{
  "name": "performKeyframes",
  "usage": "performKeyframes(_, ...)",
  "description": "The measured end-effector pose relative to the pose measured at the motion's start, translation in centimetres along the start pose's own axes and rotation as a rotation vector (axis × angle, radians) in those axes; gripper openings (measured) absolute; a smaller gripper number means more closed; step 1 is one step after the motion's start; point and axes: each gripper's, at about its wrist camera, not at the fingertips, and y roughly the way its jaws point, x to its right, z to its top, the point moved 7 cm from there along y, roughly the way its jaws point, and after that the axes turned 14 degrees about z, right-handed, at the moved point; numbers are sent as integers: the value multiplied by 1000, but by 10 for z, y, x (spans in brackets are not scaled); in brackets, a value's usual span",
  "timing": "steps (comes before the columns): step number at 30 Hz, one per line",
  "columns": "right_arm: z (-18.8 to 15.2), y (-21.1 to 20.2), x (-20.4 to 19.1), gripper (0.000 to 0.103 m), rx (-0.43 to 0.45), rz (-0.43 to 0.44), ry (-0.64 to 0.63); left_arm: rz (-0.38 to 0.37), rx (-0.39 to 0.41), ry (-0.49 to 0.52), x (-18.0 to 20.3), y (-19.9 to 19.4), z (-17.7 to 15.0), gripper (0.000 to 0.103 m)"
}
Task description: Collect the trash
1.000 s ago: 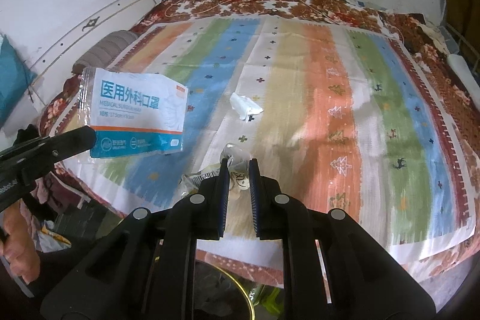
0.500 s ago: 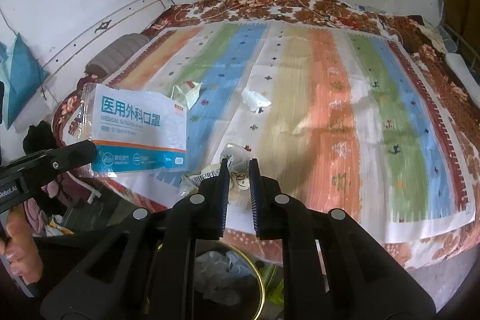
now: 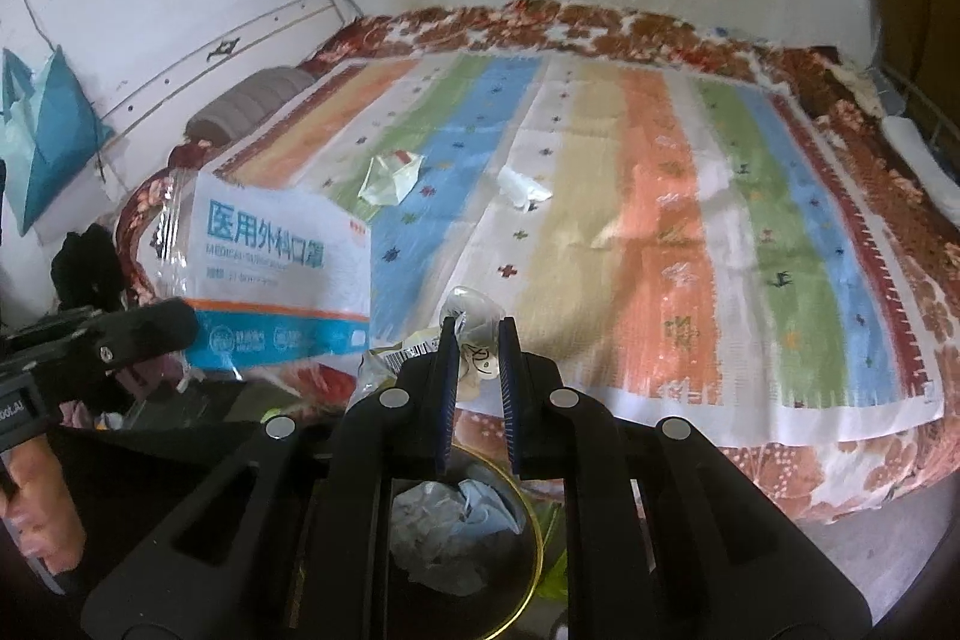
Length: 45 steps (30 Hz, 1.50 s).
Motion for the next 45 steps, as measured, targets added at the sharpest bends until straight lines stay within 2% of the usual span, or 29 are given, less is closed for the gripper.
performKeyframes(6, -13, -12, -11, 12, 21, 31, 6, -30, 2, 1, 4, -9, -13, 0)
performKeyframes(11, -26, -18, -18, 12, 26, 37, -9, -66, 37, -3, 9, -23, -21, 0)
performKeyframes(22, -63, -25, -22, 12, -16, 15, -30, -65, 28, 77, 24, -31, -52, 0)
performKeyframes(25, -72, -24, -23, 12, -34, 15, -24, -91, -11, 58, 24, -28, -62, 0)
performKeyframes(40, -116, 3, -24, 12, -170, -23, -23, -93, -183, -30, 12, -6, -99, 0)
performKeyframes(42, -122, 8, -22, 12, -195, -26, -16, -79, -214, -41, 10, 1, -104, 0)
performKeyframes(45, -132, 17, -19, 13, -237, -20, 9, -72, -311, -89, 5, 17, -117, 0)
